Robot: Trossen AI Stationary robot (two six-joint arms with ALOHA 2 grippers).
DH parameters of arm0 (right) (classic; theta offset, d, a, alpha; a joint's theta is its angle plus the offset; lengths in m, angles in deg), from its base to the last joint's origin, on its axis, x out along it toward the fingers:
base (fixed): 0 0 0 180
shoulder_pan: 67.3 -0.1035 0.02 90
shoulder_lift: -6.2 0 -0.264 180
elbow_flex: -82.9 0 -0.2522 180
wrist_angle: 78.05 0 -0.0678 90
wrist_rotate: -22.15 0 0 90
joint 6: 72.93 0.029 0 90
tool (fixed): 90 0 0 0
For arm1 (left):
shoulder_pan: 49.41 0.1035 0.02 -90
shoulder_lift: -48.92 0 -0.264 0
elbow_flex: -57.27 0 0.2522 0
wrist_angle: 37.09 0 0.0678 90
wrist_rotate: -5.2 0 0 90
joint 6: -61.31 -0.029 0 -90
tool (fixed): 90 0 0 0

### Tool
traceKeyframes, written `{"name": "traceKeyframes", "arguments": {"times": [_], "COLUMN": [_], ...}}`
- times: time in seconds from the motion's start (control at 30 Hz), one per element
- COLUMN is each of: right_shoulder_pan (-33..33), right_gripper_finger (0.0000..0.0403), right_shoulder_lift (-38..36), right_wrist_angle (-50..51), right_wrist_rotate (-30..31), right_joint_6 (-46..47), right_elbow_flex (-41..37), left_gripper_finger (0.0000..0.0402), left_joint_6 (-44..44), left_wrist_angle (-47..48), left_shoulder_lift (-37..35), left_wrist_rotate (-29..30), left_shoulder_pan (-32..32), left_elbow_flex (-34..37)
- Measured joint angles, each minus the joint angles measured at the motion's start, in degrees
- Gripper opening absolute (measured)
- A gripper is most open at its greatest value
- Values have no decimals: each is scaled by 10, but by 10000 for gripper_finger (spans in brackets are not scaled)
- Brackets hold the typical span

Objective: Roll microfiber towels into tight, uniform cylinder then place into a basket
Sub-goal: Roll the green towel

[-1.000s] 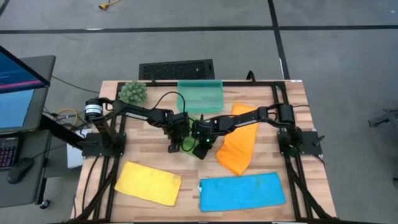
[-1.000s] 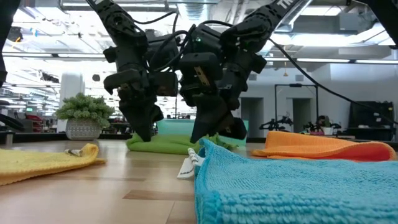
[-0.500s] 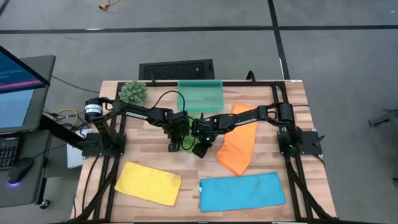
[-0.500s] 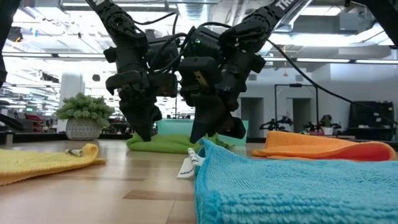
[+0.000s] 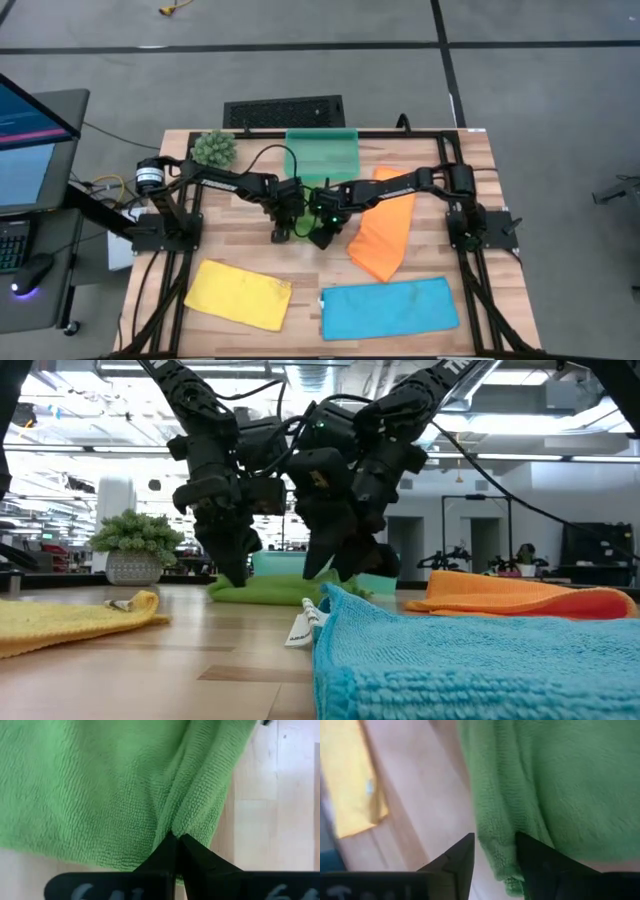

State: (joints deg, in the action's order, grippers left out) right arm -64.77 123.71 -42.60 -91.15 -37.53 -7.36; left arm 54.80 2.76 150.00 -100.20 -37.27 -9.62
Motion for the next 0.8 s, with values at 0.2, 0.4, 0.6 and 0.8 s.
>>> {"name": "traceKeyframes", "arguments": {"times": [0.2, 0.4, 0.6, 0.8], "right_shoulder_pan": [-2, 5, 5, 6], "right_gripper_finger": [149, 130, 122, 122], "right_shoulder_lift": [-19, -21, -30, -37], "right_wrist_angle": [43, 51, 62, 90], "right_wrist_rotate": [61, 56, 55, 77], "right_joint_6": [-38, -28, -19, -46], "right_elbow_flex": [-1, -1, -1, -1], "left_gripper_finger": [0, 0, 0, 0], "left_joint_6": [-8, -7, -8, -8], "left_wrist_angle": [-12, -12, -12, -12], "left_shoulder_lift": [0, 0, 0, 0], "left_wrist_rotate": [3, 10, 14, 15], "left_shoulder_pan": [-2, -1, -1, -1], "left_elbow_flex": [-1, -1, -1, -1]}}
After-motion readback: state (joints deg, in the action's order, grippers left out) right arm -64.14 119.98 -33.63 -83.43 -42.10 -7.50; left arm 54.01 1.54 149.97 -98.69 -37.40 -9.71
